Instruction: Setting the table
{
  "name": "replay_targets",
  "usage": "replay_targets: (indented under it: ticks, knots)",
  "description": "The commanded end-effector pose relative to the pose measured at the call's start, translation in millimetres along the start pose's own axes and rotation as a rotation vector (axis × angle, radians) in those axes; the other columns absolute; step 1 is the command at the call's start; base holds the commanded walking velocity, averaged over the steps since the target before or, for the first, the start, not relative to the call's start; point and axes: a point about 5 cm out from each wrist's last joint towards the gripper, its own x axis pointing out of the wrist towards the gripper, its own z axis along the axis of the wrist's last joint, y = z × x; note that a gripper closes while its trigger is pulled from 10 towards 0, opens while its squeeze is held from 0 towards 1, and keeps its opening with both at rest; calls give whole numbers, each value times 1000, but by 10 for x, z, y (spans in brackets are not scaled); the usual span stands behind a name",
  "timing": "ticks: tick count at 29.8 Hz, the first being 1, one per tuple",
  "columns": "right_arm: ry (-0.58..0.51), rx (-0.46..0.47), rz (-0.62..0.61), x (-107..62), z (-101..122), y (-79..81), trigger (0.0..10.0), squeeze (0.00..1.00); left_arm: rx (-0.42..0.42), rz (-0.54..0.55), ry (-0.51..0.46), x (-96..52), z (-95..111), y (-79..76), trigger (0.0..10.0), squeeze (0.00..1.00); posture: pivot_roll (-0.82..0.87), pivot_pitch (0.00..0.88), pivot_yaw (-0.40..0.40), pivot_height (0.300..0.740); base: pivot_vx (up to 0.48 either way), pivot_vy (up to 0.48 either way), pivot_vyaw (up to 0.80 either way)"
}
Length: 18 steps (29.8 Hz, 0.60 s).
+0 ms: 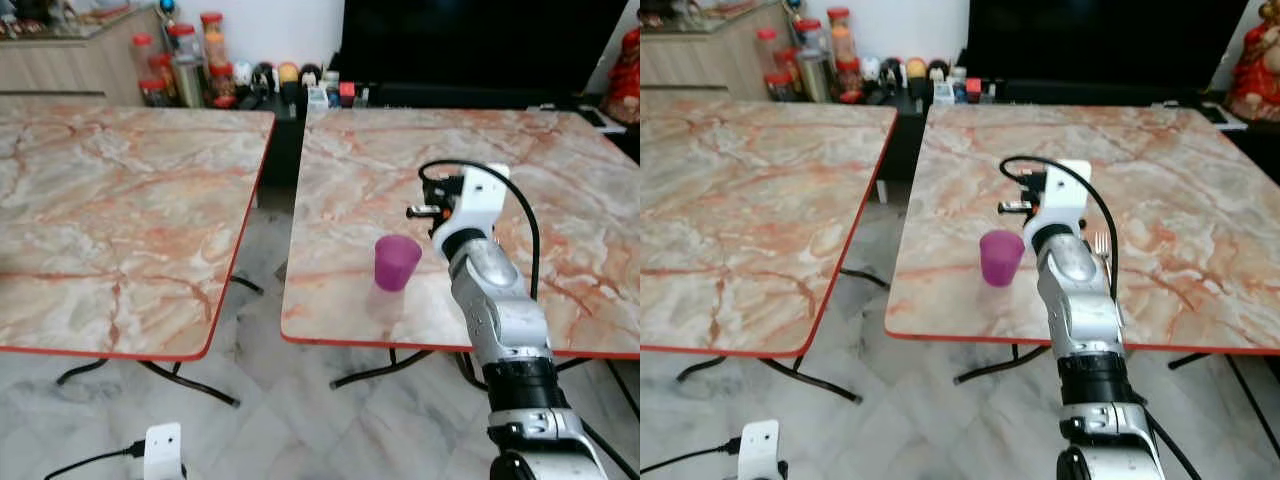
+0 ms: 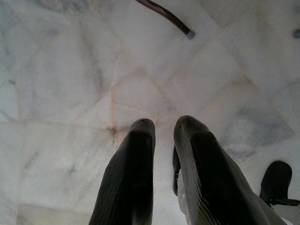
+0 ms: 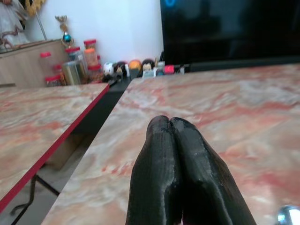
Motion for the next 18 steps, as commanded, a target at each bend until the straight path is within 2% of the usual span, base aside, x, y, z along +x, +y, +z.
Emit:
replay_targets:
  ticks: [1, 9, 13, 18]
  knots:
    - [5, 19, 20, -16, -35, 75, 10000, 0, 1, 8, 8, -3, -24, 35, 10000, 0, -25, 1, -21, 740, 262, 0, 0]
    - [10, 14, 25, -10, -29, 92, 10000, 0, 5, 4, 2, 0, -5, 20, 10000, 0, -22, 10, -22, 740, 247, 0, 0]
    - [8, 14, 23, -7, -12, 90, 10000, 0, 3, 4, 2, 1, -3, 16, 10000, 0, -22, 10, -22, 740, 0, 0, 0]
    - [8, 13, 19, -12, 2, 81, 10000, 0, 5, 7, 4, 0, -7, 16, 10000, 0, -23, 19, -23, 740, 249, 0, 0]
